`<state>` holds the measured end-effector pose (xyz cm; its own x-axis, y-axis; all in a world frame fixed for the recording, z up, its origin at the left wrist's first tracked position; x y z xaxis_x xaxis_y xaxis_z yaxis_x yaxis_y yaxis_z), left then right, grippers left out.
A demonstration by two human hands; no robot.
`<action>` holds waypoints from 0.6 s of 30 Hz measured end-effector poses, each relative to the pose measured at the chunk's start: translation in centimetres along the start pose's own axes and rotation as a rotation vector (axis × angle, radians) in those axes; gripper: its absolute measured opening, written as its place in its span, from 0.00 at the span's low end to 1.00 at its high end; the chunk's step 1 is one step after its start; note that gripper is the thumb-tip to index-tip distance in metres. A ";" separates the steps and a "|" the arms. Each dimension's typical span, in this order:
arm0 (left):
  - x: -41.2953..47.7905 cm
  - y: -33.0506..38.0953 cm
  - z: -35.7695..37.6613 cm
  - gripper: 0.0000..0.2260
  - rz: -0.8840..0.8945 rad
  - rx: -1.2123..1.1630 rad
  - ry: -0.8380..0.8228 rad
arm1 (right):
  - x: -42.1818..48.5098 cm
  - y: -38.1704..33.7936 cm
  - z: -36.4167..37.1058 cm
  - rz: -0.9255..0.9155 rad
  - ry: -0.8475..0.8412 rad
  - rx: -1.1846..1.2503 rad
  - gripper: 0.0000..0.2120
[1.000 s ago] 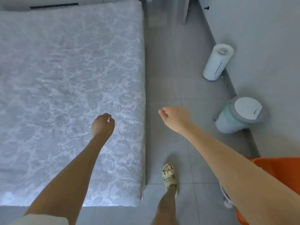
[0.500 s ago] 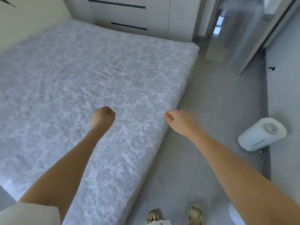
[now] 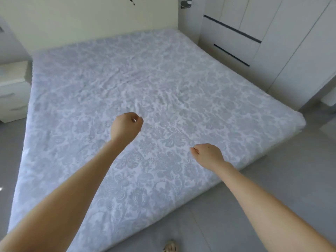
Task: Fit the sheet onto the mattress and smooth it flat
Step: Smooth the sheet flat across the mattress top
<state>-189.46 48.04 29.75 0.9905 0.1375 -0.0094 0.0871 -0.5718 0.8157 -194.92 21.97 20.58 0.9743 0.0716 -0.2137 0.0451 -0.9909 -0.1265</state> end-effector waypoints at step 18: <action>25.2 -22.2 15.3 0.19 -0.162 0.282 0.217 | 41.7 0.0 14.5 -0.502 -0.120 -0.166 0.26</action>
<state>-164.82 51.87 2.57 0.9185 0.3948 0.0216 0.2966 -0.7241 0.6226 -157.49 26.63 -2.35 0.7922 0.5439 -0.2768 0.5425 -0.8353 -0.0888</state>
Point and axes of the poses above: each hand's wrist, its own x-axis towards the middle knuckle, its own z-axis out of the palm, y = z × x, the point moved 9 cm from there along x, towards the middle knuckle, and after that the axes turned 12 degrees about -x, right-handed, at the moved point
